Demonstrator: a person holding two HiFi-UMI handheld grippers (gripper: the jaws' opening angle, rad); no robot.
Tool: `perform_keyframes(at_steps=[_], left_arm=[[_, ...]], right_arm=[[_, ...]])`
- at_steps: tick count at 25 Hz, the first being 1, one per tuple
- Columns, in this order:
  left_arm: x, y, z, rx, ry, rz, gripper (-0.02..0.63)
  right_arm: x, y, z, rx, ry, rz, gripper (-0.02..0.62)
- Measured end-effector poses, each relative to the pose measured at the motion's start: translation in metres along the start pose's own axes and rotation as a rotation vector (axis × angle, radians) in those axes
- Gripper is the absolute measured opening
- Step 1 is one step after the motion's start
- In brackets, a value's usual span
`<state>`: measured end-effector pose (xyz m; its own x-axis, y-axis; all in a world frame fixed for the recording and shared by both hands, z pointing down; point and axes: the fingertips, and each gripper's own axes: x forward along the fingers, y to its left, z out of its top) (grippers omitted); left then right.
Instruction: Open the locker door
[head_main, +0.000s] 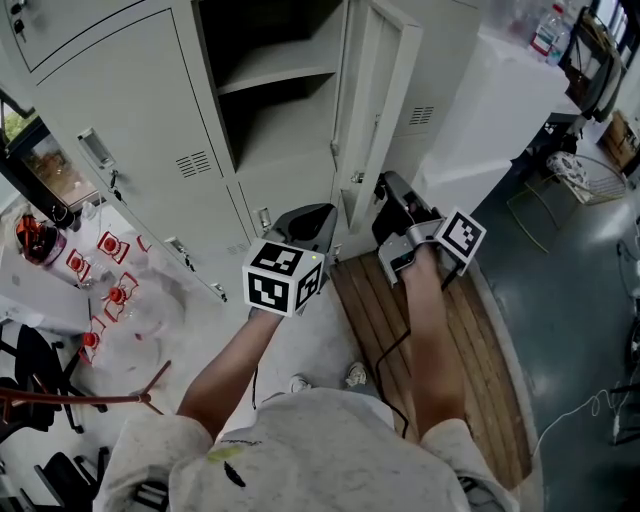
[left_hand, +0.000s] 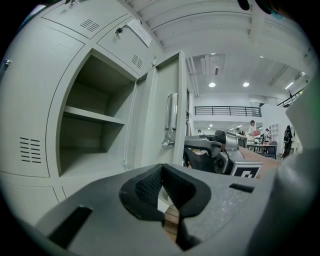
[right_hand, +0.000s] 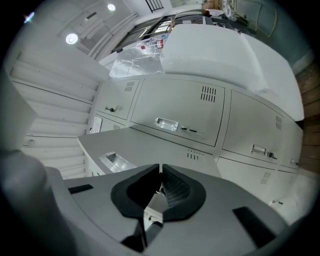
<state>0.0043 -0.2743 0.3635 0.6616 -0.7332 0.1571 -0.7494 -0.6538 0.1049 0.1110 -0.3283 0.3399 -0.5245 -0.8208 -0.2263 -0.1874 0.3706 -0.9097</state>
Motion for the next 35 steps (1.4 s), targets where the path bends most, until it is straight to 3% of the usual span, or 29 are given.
perform_keyframes(at_steps=[35], left_arm=[[0.088,-0.044,0.016,0.026,-0.003,0.060,0.006]], right_arm=[[-0.011,-0.035,0.095,0.013,0.040,0.024,0.020]])
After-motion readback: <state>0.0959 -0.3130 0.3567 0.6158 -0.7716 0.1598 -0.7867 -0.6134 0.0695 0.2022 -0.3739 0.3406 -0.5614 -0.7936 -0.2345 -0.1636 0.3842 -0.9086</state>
